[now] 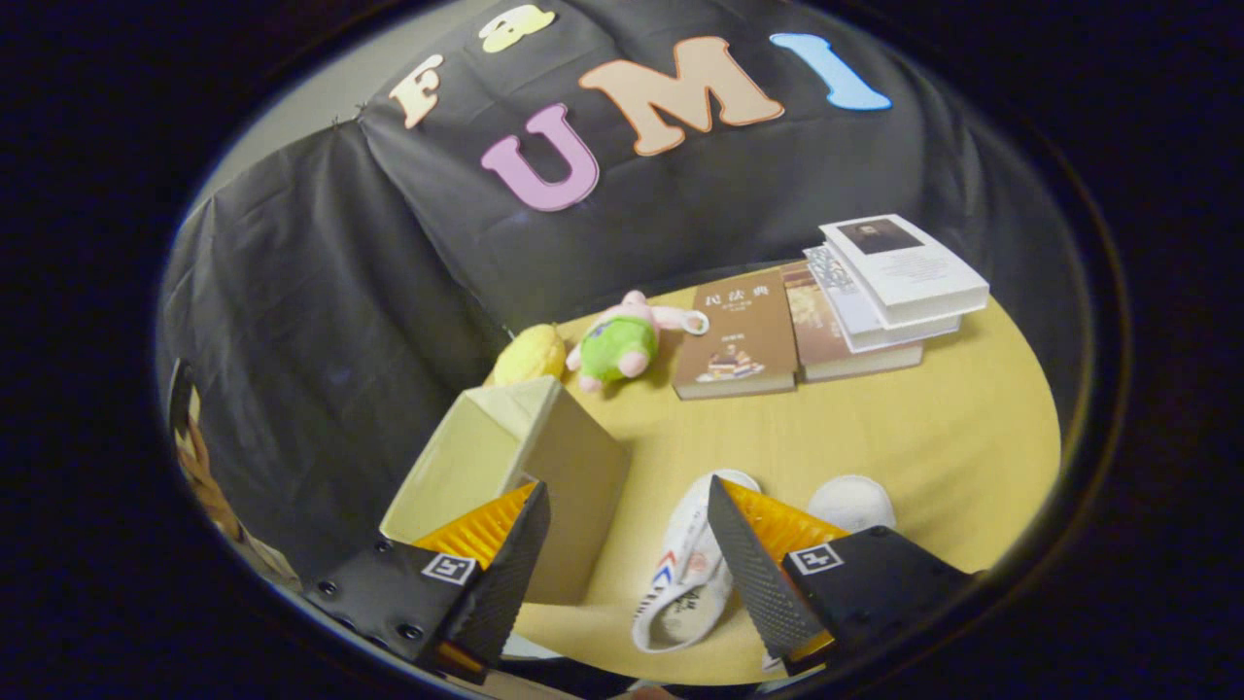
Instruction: Open the storage box then place both shoes into the box .Put the left shoe in first, then the right shoe, with the right side of both shoes facing outward in a uniform manner.
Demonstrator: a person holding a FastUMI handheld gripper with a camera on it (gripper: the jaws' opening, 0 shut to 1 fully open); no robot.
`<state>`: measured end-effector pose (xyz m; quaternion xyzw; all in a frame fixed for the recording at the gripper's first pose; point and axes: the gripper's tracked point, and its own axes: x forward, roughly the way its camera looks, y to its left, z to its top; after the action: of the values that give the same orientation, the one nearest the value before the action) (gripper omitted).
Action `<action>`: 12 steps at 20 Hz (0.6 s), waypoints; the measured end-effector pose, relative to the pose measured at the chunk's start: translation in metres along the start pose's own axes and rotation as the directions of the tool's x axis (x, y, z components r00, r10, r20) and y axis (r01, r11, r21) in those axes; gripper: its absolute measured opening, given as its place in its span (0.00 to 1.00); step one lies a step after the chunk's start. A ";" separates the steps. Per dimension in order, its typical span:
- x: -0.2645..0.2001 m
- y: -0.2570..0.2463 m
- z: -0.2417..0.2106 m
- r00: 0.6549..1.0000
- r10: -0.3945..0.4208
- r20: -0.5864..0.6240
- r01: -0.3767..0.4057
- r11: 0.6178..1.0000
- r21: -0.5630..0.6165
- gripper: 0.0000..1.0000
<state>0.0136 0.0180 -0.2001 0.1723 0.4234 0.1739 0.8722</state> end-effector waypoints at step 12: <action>0.037 -0.069 -0.096 0.936 -0.131 -0.327 0.002 0.930 -0.367 1.00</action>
<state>-0.0307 -0.0110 -0.3120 -0.0386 0.5367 0.2461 0.8062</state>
